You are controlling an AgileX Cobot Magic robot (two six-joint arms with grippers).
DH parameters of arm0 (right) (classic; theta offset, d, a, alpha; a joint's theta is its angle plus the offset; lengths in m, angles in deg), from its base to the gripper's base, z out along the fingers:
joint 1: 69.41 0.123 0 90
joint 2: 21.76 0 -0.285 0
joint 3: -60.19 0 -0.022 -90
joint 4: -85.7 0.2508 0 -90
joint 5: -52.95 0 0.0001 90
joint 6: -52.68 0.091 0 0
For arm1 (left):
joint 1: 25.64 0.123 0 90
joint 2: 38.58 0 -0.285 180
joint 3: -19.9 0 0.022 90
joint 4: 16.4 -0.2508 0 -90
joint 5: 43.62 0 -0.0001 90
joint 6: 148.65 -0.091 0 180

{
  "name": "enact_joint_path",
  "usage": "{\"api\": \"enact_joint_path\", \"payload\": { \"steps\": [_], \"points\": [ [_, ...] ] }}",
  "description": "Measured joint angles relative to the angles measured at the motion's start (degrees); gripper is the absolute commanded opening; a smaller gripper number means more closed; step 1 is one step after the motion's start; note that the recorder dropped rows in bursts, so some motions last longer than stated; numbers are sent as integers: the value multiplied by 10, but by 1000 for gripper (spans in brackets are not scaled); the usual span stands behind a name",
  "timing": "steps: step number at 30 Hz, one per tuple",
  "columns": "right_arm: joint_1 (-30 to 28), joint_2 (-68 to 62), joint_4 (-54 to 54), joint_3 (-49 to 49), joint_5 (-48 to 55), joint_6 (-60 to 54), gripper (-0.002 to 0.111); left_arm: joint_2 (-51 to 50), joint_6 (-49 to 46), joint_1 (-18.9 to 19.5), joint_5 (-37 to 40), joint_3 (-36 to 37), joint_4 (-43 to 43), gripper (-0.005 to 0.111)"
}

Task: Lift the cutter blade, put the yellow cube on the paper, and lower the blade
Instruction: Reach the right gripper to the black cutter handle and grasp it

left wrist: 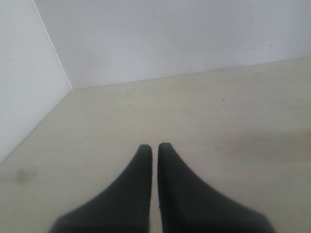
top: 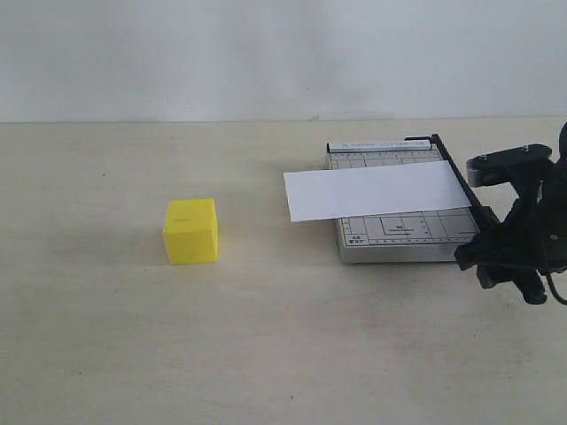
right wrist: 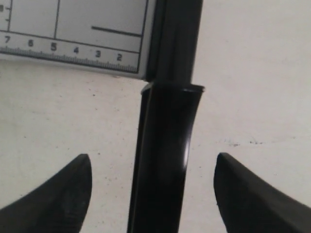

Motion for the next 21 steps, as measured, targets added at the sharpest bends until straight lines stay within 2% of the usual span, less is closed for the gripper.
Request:
{"api": "enact_joint_path", "payload": {
  "steps": [5,9,11,21],
  "points": [
    [0,0,0,0,-1,0,31,0,0,0,0,0,0,4],
    [0,0,2,0,-2,5,13,0,0,0,0,0,0,4],
    [0,0,5,0,-2,8,10,0,0,0,0,0,0,4],
    [0,43,7,-2,-1,8,9,0,0,0,0,0,0,4]
  ]
}}
